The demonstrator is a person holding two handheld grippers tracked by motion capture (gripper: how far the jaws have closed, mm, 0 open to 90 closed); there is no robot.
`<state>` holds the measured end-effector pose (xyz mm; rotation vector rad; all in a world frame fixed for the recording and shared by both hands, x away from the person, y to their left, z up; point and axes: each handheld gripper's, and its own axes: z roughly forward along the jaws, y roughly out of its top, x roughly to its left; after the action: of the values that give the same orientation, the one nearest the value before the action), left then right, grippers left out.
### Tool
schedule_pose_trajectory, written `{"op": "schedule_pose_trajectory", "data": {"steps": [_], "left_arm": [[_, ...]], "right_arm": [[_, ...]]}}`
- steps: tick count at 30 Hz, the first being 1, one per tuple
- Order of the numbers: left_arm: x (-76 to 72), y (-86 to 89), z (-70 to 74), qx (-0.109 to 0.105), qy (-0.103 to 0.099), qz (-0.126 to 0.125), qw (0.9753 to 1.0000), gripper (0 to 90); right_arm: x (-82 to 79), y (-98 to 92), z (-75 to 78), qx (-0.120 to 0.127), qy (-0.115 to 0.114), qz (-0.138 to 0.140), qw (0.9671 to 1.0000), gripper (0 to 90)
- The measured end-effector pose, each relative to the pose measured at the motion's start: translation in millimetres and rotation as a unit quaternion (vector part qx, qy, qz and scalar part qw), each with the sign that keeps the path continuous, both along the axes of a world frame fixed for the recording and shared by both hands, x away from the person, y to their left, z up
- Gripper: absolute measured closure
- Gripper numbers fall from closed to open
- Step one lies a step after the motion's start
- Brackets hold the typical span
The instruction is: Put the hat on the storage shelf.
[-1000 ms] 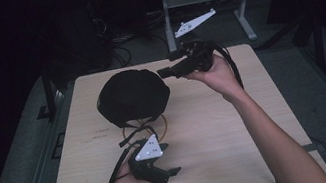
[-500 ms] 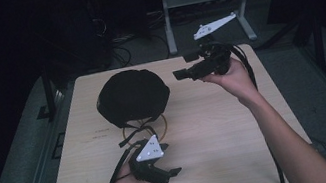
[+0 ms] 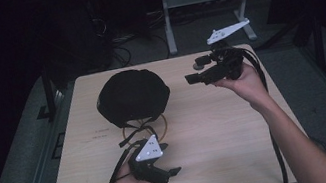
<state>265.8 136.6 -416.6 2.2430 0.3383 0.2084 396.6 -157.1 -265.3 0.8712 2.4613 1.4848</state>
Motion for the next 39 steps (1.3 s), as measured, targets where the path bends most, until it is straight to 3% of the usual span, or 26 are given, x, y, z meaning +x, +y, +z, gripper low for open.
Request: {"op": "schedule_pose_trajectory", "data": {"steps": [11, 39], "left_arm": [[0.3, 0.6, -0.1, 0.001, 0.002, 0.002, 1.0000, 17.3], [1.9, 4.5, 0.2, -0.005, 0.006, 0.008, 0.9999, 17.3]], "right_arm": [[-10.6, -20.3, -9.2, 0.002, -0.001, -0.011, 0.9999, 16.4], [-30.3, -66.6, -45.9, -0.002, 0.027, -0.043, 0.9987, 16.4]]}}
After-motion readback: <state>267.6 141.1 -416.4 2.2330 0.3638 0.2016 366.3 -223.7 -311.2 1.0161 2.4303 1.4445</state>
